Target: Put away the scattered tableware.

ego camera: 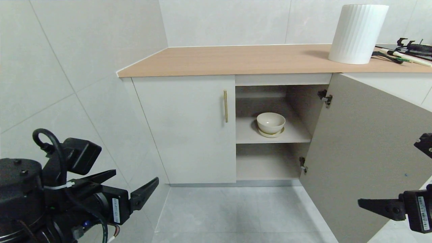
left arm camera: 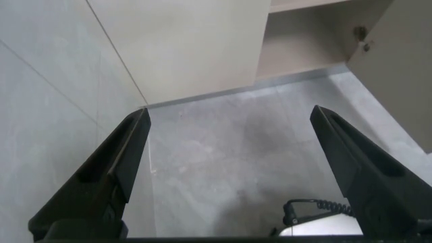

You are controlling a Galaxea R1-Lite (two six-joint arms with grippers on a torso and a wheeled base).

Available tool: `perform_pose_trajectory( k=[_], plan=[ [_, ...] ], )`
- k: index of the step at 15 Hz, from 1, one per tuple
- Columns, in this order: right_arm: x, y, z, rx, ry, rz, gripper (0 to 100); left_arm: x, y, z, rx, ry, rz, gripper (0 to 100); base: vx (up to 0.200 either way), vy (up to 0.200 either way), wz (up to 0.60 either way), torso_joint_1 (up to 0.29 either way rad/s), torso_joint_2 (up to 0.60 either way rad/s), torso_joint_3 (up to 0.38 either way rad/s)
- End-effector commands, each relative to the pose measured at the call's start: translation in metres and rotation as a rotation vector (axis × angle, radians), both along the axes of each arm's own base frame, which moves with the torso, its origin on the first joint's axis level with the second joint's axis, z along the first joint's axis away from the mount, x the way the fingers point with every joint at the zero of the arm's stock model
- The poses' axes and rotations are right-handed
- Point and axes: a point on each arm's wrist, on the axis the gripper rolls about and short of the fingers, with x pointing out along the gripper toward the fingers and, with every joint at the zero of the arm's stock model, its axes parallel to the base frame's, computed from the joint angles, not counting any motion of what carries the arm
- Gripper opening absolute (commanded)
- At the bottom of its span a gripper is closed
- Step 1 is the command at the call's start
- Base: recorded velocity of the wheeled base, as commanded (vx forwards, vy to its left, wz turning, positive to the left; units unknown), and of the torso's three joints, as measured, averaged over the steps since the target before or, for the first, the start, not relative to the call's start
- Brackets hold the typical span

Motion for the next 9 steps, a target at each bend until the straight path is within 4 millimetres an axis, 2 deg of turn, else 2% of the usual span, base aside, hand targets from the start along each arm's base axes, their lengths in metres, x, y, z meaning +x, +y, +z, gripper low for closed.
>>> perform_pose_trajectory(
  k=[1, 7, 9],
  plan=[
    [-0.0049, -0.0039, 0.0033, 0.008, -0.022, -0.011, 100, 0.0001, -0.0001, -0.0006, 0.002, 0.002, 0.0, 100, 0.0, 0.0, 0.0, 0.0, 0.0, 0.0],
    [-0.0047, -0.0043, 0.0041, 0.0, -0.028, -0.024, 100, 0.0001, -0.0001, -0.0004, 0.006, -0.001, 0.001, 100, 0.0, 0.0, 0.0, 0.0, 0.0, 0.0],
    [-0.0044, -0.0042, 0.0039, -0.001, -0.027, -0.024, 100, 0.0002, 0.0, -0.0004, 0.02, -0.004, -0.002, 100, 0.0, -0.2, 0.0, -0.005, 0.0, 0.002]
  ],
)
